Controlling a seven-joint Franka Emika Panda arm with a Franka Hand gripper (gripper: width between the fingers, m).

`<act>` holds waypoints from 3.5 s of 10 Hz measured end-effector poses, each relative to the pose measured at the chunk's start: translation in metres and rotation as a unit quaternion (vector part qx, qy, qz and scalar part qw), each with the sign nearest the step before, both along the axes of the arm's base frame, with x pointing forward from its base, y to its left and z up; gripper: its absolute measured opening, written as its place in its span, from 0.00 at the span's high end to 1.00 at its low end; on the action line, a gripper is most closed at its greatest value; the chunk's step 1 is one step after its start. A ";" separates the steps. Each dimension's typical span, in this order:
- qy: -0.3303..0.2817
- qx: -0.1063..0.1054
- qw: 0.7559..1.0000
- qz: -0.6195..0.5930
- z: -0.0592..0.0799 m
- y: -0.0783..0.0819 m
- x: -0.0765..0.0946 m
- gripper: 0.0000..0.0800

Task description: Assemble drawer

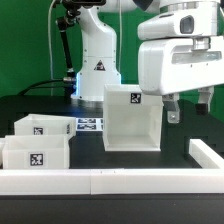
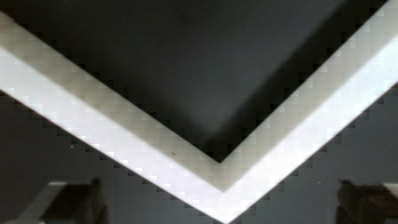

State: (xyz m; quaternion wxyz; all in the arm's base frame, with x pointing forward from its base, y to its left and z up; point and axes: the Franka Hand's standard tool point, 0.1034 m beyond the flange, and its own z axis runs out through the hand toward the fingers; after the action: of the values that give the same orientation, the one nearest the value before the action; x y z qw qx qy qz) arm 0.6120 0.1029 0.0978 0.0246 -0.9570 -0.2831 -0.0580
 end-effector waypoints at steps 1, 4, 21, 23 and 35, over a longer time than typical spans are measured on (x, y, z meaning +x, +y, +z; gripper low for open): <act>0.002 0.003 1.000 -0.025 0.000 0.000 0.000 0.19; 0.010 0.019 0.987 -0.157 0.003 0.001 -0.011 0.19; 0.027 -0.006 0.973 -0.229 0.040 -0.007 -0.134 0.19; 0.035 -0.010 0.973 -0.228 0.029 -0.009 -0.152 0.19; 0.045 -0.008 0.973 -0.228 0.001 -0.009 -0.165 0.93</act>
Offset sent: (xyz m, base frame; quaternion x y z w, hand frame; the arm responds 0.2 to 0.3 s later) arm -0.0435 -0.0157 0.0095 -0.0333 -0.0067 0.2958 0.9547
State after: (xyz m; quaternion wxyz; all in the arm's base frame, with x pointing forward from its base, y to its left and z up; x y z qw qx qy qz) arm 0.4471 0.0938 0.0988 0.0152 -0.9981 -0.0568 -0.0168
